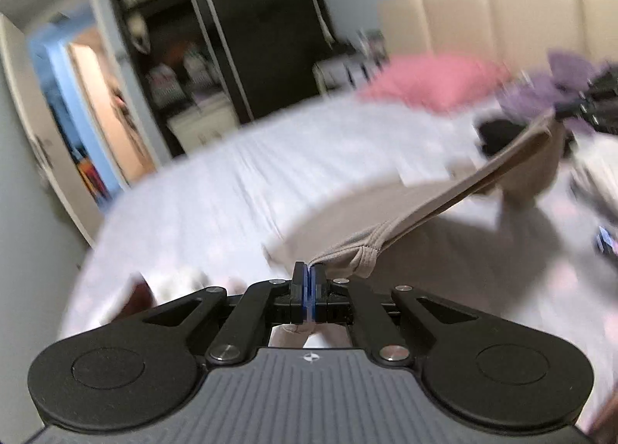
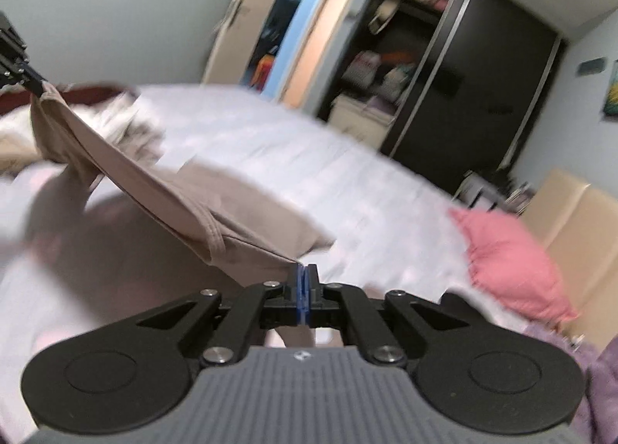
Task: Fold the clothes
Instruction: 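Lower the stretched shirt flat onto the bed with both tools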
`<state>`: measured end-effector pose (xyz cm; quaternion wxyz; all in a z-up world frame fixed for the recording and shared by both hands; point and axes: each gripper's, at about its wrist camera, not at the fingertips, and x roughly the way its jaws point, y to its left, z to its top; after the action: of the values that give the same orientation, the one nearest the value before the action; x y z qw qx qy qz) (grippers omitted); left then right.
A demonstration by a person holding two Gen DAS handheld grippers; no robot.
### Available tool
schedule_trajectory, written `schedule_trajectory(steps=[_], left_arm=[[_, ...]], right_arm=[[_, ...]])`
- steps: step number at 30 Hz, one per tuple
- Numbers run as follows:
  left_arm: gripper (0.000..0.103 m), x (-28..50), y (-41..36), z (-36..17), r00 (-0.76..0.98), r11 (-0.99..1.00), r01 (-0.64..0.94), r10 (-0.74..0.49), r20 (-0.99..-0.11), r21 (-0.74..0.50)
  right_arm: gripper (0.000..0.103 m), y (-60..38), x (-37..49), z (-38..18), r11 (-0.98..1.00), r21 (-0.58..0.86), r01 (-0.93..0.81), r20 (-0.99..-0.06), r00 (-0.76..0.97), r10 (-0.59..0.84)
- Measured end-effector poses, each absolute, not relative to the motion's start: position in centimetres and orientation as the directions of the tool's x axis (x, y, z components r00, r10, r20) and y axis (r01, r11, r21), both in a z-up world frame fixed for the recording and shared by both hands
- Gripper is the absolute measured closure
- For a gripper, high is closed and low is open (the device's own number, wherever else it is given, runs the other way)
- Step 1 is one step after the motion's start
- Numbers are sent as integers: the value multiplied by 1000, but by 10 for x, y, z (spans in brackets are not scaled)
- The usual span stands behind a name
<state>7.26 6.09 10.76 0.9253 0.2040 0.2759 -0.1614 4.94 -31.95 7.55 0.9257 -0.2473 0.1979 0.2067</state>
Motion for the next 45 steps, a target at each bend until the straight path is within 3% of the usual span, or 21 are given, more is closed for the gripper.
schedule_trajectory(steps=[5, 14, 23, 32, 45], left_arm=[[103, 39, 67, 74, 704, 806, 520, -218, -676, 282], [103, -19, 59, 59, 543, 644, 713, -258, -799, 277], [103, -42, 41, 15, 343, 519, 833, -214, -915, 191], [103, -39, 32, -54, 197, 452, 884, -134, -971, 117], [103, -18, 33, -93, 133, 550, 834, -130, -983, 41]], right_arm=[[102, -321, 21, 67, 713, -398, -577, -555, 771, 314], [102, -327, -26, 71, 533, -364, -763, -754, 578, 312], [102, -314, -43, 15, 402, -235, -885, -910, 346, 229], [101, -302, -35, -40, 359, -150, -921, -963, 219, 159], [98, -295, -22, -60, 377, -109, -920, -976, 171, 135]])
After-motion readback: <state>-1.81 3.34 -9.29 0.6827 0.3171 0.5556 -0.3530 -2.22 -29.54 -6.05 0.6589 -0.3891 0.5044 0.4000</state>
